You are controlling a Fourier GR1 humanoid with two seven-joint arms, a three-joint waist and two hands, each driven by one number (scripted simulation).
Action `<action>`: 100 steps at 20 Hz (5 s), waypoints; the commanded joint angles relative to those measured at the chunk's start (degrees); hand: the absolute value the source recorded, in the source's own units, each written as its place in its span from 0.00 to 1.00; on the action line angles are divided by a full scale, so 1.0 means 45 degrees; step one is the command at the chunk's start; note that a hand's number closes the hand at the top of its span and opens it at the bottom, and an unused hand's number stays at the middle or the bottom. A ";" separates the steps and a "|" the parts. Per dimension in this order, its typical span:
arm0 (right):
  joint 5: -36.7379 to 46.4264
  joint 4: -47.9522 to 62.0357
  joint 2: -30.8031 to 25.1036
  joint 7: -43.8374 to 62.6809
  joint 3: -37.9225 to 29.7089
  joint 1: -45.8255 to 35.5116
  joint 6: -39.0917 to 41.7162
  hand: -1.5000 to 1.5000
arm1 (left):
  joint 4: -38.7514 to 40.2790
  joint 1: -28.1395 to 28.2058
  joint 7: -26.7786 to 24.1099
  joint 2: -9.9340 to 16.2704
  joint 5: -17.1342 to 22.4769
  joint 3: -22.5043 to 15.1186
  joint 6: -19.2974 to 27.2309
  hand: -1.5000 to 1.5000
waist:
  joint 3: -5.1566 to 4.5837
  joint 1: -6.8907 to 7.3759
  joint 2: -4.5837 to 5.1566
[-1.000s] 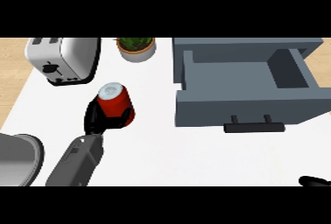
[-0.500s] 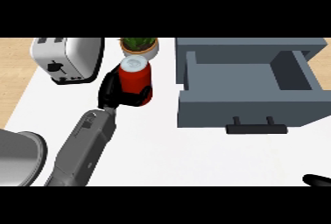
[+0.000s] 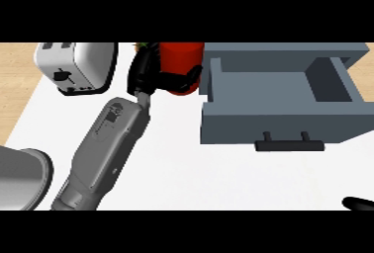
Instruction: Pick up the can, place it into the drawer and close the drawer
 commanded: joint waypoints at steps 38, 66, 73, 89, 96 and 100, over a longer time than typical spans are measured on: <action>-0.0394 0.0402 -0.0640 0.0577 0.0194 -0.1367 0.0180 0.00 | 0.8264 -0.9930 0.1540 -0.0273 0.2873 -0.2632 0.4673 0.00 | 0.0049 -0.1345 0.0381; 0.8807 0.5037 -0.2875 -0.2384 0.4544 -0.5355 -0.0200 0.00 | 0.8903 -1.0291 -0.0236 -0.0273 0.4885 -0.2585 0.5097 0.00 | 0.0017 -0.0352 0.0409; 1.1647 0.8267 -0.2294 -0.3395 0.5986 -0.5727 -0.1791 0.00 | 0.9150 -1.0175 -0.0345 -0.0272 0.4573 -0.2544 0.4945 0.00 | 0.0017 -0.0130 0.0281; 1.4577 1.7756 -0.0647 -0.4703 0.5189 -1.0127 -0.7144 0.00 | 0.7749 -0.9917 0.1492 0.1484 0.4192 -0.2241 0.4191 0.00 | 0.0013 0.0656 0.0155; 1.4758 2.0676 -0.0854 -0.4772 0.4091 -1.2471 -0.8727 0.00 | 0.6364 -0.8481 0.1846 0.2124 0.3806 -0.2666 0.3828 0.00 | 0.0005 0.1093 0.0128; 1.4729 2.1988 -0.0981 -0.5010 0.3646 -1.3517 -0.9452 0.00 | 0.5414 -0.7868 0.2021 0.2081 0.3762 -0.2776 0.3963 0.00 | 0.0008 0.1374 0.0136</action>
